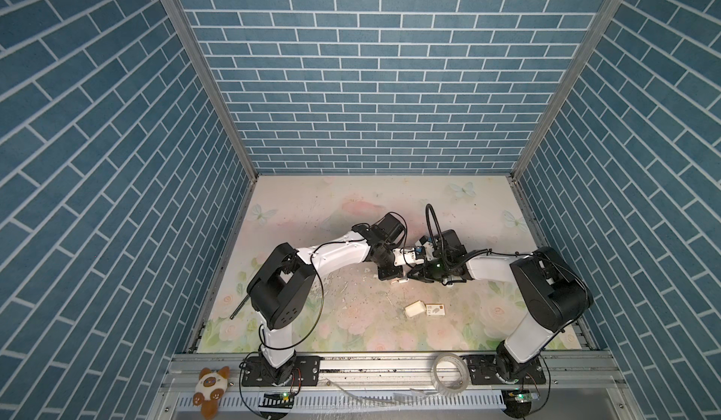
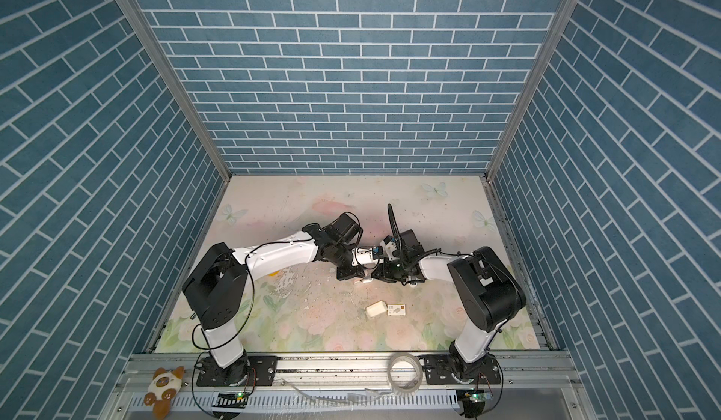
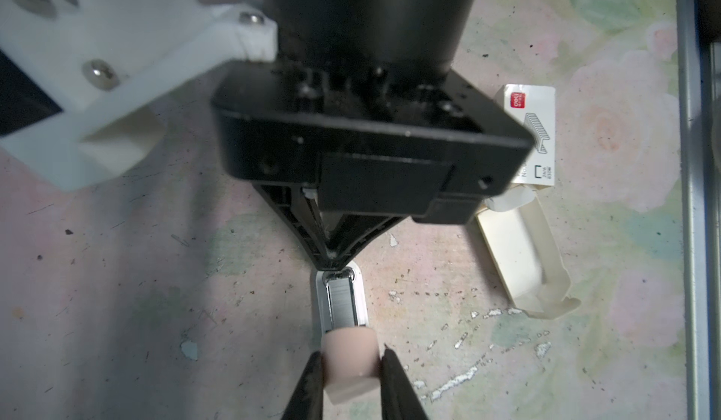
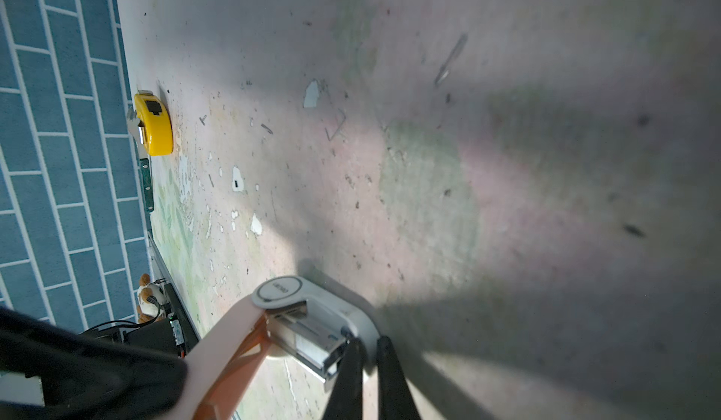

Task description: Load the staples into the stapler

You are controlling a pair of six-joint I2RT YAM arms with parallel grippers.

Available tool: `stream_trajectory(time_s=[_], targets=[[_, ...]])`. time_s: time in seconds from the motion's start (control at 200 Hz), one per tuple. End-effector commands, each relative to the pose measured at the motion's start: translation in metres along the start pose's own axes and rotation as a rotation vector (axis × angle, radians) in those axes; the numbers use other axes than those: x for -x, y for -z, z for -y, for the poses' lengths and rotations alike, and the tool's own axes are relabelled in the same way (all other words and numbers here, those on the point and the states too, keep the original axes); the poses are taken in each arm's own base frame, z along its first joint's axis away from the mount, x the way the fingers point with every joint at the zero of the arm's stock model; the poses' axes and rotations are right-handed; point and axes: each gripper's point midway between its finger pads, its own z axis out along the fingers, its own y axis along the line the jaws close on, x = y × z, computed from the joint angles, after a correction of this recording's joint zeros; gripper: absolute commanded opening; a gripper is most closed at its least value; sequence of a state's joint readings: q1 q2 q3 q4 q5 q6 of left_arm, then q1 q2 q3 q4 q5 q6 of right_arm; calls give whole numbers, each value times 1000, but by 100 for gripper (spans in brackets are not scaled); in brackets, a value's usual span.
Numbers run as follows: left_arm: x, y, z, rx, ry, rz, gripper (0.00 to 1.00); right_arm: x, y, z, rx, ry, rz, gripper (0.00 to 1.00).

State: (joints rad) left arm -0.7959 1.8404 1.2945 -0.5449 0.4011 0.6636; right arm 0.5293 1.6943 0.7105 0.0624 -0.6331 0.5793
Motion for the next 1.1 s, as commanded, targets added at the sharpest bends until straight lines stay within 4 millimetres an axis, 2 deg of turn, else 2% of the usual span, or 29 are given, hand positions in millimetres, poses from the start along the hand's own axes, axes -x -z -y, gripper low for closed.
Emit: stream_trajectory(time_s=[0.0,0.61,1.095], targets=[[-16,-13,13,-59,10,-78,20,-11,-3,10,-27,-26,-20,10],[-21,-40,16,-109,17,-161,17,-9,-6,16,-38,-55,9,10],[-31,-46,18,-135,28,-224,11,14,12,24,-149,-53,147,10]])
